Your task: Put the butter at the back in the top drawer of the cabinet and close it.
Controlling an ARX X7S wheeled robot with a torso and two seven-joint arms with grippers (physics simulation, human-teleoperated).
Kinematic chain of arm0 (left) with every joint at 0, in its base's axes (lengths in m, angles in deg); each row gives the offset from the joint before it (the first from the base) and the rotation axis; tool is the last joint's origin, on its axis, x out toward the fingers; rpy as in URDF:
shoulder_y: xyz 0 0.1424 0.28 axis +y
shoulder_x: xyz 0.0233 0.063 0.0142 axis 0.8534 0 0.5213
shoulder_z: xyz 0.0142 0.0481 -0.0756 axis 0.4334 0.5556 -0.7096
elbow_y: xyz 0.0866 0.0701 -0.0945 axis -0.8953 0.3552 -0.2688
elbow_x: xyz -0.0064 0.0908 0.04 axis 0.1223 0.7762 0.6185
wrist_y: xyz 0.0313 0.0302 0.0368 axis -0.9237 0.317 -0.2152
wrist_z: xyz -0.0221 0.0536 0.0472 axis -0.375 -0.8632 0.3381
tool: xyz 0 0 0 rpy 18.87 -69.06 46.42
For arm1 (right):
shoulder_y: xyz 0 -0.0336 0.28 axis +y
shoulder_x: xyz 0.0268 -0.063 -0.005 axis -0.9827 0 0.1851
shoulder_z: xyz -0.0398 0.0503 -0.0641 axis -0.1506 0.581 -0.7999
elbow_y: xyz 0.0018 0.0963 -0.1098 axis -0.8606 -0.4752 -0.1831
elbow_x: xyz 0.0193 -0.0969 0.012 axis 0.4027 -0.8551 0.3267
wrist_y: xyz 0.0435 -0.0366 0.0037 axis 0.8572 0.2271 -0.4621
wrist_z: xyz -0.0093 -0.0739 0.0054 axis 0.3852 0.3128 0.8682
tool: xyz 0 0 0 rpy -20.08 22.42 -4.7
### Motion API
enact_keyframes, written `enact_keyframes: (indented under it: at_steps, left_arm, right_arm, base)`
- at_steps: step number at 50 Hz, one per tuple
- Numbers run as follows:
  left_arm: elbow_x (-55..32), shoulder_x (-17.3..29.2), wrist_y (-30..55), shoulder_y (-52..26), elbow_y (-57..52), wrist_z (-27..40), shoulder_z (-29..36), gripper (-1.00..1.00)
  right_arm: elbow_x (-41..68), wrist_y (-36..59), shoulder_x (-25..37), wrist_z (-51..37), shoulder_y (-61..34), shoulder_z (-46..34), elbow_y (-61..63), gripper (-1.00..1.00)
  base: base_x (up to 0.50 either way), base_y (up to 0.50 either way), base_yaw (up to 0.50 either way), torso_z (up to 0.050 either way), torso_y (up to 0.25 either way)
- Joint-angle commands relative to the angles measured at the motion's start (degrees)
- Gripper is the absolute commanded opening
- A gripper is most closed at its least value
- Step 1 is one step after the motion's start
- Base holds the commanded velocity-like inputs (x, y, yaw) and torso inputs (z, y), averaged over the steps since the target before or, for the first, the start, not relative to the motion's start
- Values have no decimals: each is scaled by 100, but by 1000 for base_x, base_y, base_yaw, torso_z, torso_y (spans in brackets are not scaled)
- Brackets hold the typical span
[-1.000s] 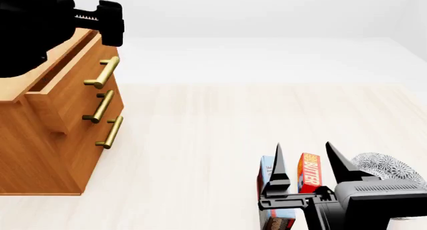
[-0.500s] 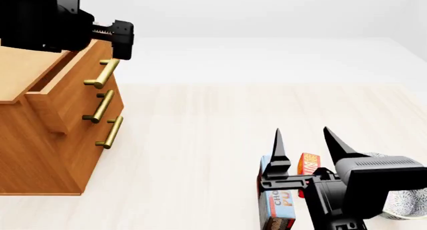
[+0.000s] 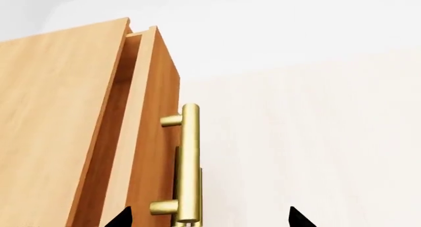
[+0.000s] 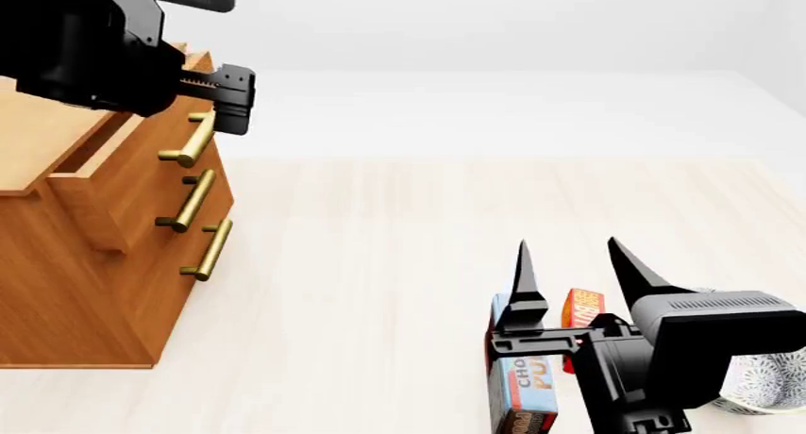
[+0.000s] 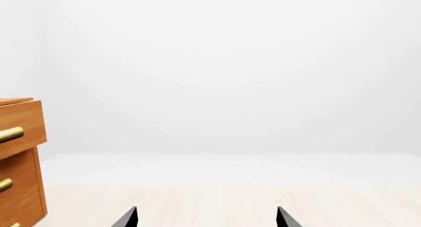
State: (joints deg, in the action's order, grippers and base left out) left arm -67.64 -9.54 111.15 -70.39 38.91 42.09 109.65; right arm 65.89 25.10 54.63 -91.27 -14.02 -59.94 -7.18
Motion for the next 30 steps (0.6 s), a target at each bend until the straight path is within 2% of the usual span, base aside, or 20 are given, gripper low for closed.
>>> enact_keyframes:
  at_steps: [1, 30]
  left_arm:
    - [236, -8, -132, -47, 146, 81, 209, 100]
    - [454, 117, -326, 312, 322, 326, 408, 100]
  right_arm:
    - [20, -88, 23, 4, 24, -22, -45, 100]
    - [61, -222, 82, -30, 80, -87, -120, 100]
  base:
    - [0, 0, 0, 0, 0]
    - [0, 0, 0, 0, 0]
